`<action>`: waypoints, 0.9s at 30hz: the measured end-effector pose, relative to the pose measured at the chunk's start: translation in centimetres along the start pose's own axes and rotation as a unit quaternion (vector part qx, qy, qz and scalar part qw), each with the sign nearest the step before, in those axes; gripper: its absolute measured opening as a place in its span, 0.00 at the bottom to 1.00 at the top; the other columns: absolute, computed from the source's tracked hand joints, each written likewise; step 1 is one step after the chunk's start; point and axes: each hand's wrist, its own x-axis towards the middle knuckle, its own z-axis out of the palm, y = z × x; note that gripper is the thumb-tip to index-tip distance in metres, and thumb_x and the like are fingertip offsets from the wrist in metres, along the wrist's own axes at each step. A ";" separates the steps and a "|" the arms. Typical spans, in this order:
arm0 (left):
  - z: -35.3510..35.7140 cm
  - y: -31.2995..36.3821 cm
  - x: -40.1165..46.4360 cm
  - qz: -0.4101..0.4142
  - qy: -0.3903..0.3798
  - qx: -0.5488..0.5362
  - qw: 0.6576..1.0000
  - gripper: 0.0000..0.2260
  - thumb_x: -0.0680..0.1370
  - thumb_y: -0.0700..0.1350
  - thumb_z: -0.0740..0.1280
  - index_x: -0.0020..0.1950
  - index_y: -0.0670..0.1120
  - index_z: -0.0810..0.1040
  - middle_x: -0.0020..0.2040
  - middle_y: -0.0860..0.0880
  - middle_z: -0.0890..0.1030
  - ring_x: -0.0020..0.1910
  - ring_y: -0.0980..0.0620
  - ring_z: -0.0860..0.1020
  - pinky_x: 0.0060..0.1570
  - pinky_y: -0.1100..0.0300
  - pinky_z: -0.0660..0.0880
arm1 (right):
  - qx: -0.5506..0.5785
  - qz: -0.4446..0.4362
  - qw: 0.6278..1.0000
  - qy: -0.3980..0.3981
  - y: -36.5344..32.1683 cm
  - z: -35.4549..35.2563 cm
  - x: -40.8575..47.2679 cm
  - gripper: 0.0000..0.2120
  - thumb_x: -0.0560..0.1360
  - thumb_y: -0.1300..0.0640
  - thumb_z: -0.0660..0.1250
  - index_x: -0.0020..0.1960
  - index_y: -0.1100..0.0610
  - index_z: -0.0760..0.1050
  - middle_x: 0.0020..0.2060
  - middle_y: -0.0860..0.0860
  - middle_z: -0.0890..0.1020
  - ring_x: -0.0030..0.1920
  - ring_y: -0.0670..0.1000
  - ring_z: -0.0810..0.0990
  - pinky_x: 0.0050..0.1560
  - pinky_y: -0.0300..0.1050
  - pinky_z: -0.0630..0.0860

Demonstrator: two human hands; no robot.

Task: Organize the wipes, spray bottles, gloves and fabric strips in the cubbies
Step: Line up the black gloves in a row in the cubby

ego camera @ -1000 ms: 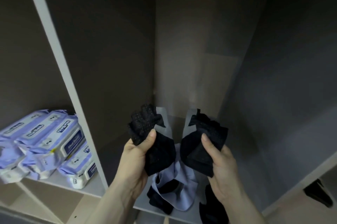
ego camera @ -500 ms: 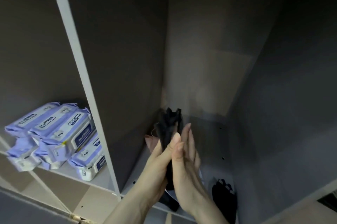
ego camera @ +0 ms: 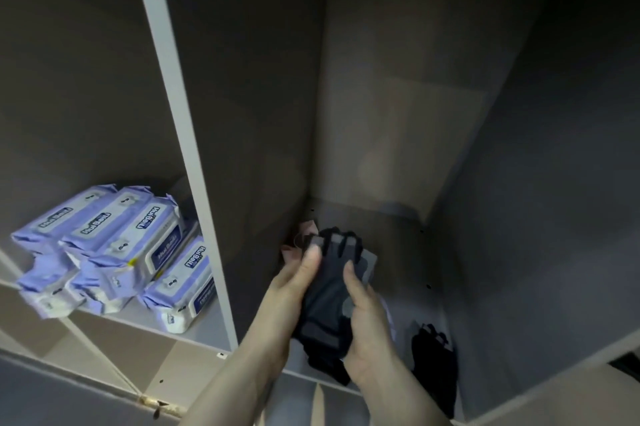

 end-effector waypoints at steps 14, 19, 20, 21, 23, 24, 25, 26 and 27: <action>-10.1 -11.3 3.5 0.052 0.105 0.308 0.944 0.37 0.75 0.32 0.58 0.62 0.77 0.64 0.63 0.55 0.76 0.60 0.48 0.77 0.56 0.45 0.77 | -0.271 -0.003 0.962 -0.040 7.3 -4.0 7.3 0.13 0.74 0.66 0.67 0.58 0.57 0.77 0.53 0.54 0.84 0.54 0.56 0.82 0.60 0.56 0.77; -9.6 -12.9 7.8 0.061 0.124 0.413 0.900 0.34 0.73 0.26 0.54 0.75 0.53 0.61 0.65 0.44 0.75 0.61 0.41 0.76 0.54 0.61 0.71 | -0.276 -0.081 0.958 0.008 4.6 -7.4 10.1 0.17 0.78 0.72 0.58 0.64 0.61 0.71 0.45 0.54 0.80 0.42 0.50 0.78 0.42 0.39 0.76; -9.7 -13.4 8.5 0.039 0.120 0.433 0.893 0.34 0.73 0.26 0.53 0.75 0.51 0.62 0.67 0.42 0.75 0.61 0.40 0.76 0.53 0.63 0.70 | -0.301 -0.107 0.947 0.032 4.3 -8.8 10.6 0.16 0.78 0.72 0.58 0.63 0.61 0.72 0.43 0.52 0.80 0.42 0.52 0.78 0.43 0.41 0.75; -9.8 -13.9 9.1 0.015 0.121 0.444 0.888 0.34 0.73 0.26 0.53 0.75 0.50 0.63 0.68 0.41 0.73 0.62 0.40 0.75 0.55 0.63 0.69 | -0.333 -0.131 0.932 0.053 4.0 -10.1 11.0 0.16 0.77 0.71 0.59 0.59 0.56 0.75 0.43 0.50 0.80 0.45 0.53 0.78 0.44 0.43 0.75; -10.2 -14.7 9.8 -0.005 0.127 0.459 0.879 0.33 0.72 0.26 0.54 0.75 0.49 0.62 0.71 0.41 0.70 0.66 0.40 0.72 0.61 0.59 0.68 | -0.403 -0.168 0.897 0.073 3.5 -12.8 11.6 0.19 0.77 0.70 0.60 0.53 0.45 0.76 0.45 0.50 0.80 0.50 0.55 0.79 0.50 0.44 0.74; -10.4 -14.9 9.9 -0.007 0.125 0.472 0.873 0.33 0.73 0.27 0.54 0.76 0.49 0.61 0.72 0.41 0.68 0.66 0.40 0.71 0.63 0.56 0.68 | -0.436 -0.180 0.879 0.069 3.2 -13.7 12.0 0.20 0.76 0.69 0.61 0.54 0.43 0.75 0.49 0.51 0.80 0.53 0.55 0.79 0.54 0.44 0.74; -10.4 -15.1 9.9 -0.010 0.122 0.502 0.856 0.32 0.74 0.29 0.56 0.76 0.49 0.60 0.71 0.40 0.67 0.66 0.39 0.71 0.63 0.54 0.69 | -0.479 -0.185 0.856 0.059 2.9 -14.3 12.3 0.20 0.76 0.66 0.63 0.57 0.42 0.74 0.53 0.52 0.79 0.57 0.54 0.78 0.57 0.45 0.74; -10.3 -15.3 9.7 -0.012 0.121 0.552 0.825 0.30 0.75 0.32 0.58 0.76 0.49 0.59 0.70 0.39 0.67 0.64 0.39 0.73 0.61 0.52 0.70 | -0.530 -0.192 0.825 0.048 2.4 -14.4 12.6 0.21 0.76 0.63 0.65 0.62 0.42 0.72 0.58 0.51 0.76 0.60 0.52 0.75 0.60 0.48 0.73; -10.2 -15.5 9.6 0.011 0.133 0.617 0.776 0.29 0.75 0.36 0.61 0.75 0.48 0.62 0.67 0.40 0.69 0.59 0.39 0.75 0.56 0.51 0.73 | -0.581 -0.202 0.787 0.037 2.1 -14.6 13.1 0.23 0.75 0.61 0.67 0.67 0.44 0.70 0.61 0.50 0.73 0.63 0.50 0.72 0.63 0.51 0.72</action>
